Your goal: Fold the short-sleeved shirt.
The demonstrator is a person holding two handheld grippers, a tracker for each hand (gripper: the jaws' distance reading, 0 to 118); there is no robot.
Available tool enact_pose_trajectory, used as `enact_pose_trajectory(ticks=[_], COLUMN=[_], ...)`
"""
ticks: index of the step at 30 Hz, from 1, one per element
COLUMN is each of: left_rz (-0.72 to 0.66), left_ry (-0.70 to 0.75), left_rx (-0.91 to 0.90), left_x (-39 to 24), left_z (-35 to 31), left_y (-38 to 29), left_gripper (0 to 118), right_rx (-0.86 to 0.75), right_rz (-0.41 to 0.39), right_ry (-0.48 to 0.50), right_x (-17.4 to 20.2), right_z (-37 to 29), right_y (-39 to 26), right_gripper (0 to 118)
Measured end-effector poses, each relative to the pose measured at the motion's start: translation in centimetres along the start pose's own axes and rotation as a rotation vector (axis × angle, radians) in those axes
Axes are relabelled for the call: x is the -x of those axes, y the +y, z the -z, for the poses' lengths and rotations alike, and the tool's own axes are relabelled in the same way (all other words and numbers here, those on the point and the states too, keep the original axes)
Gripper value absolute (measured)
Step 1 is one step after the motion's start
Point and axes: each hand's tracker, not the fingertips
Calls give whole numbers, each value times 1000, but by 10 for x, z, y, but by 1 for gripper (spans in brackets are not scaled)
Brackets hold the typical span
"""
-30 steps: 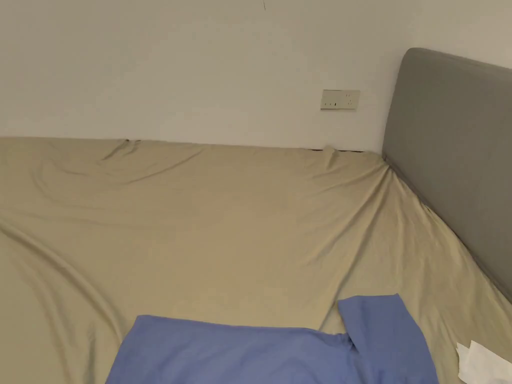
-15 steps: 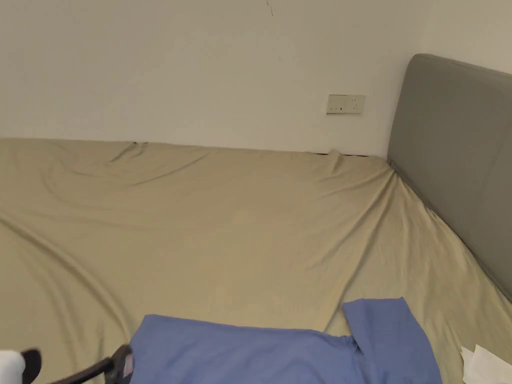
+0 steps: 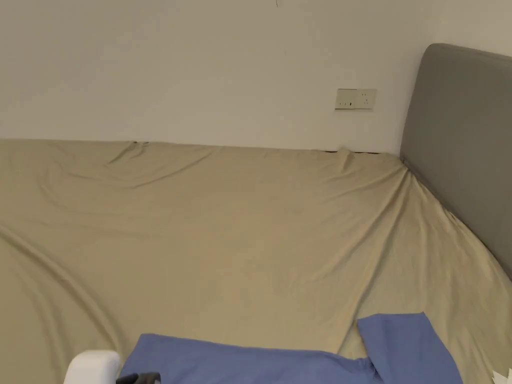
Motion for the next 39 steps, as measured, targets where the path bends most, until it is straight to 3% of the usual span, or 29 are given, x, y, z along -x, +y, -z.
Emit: enact_pose_trajectory(ticks=[2, 3, 4, 5, 6, 11, 15, 17, 19, 20, 21, 22, 23, 24, 27, 32, 34, 37, 39], left_rz=[-16, -32, -33, -29, -37, -157, -63, -32, -58, -28, 18, 69, 89, 77, 111, 98, 87, 79, 71], left_ry=[4, 7, 34, 62, 79, 181, 262, 297, 252, 253, 276, 295, 274, 210, 217, 185, 176, 187, 190], left_rx=[49, 124, 205, 255, 319, 449, 432, 422, 365, 358, 336, 321, 314, 300, 249, 229, 235, 225, 211], left_x=[17, 28, 37, 44, 54, 86, 88, 85, 81, 77, 75, 71, 69, 67, 55, 49, 50, 52, 52], left_z=[44, 74, 102, 126, 156, 231, 239, 235, 227, 225, 221, 216, 211, 205, 187, 167, 165, 164, 164], left_y=[30, 46, 57, 64, 67, 59, 44, 37, 37, 39, 37, 38, 38, 38, 36, 33, 32, 28, 26], left_gripper=[1, 18, 54, 105, 118, 118, 112, 83, 65, 43, 26, 13, 5, 5, 5, 5, 5, 5, 5], right_rx=[-6, -5, 1, 9, 16, 88, 133, 153, 165, 167, 169, 182, 226, 294, 375, 628, 715, 761, 712], right_rz=[25, 36, 42, 45, 47, 46, 47, 53, 57, 56, 51, 43, 32, 28, 16, 61, 83, 81, -5], right_ry=[-22, -34, -36, -42, -51, -49, -56, -56, -56, -56, -58, -59, -63, -66, -72, -174, -237, -230, -205], right_x=[-6, -8, -10, -11, -11, -14, -18, -20, -21, -21, -23, -27, -31, -36, -60, -109, -124, -127, -116], right_z=[13, 20, 29, 36, 42, 68, 82, 89, 98, 103, 111, 120, 133, 152, 208, 306, 333, 346, 334], right_y=[3, 5, 5, 5, 4, -10, -21, -24, -23, -21, -18, -13, -8, -4, -4, -20, -28, -40, -33], right_gripper=[11, 11, 11, 11, 11, 11, 11, 11, 11, 13, 21, 43, 95, 118, 118, 118, 108, 97, 88])
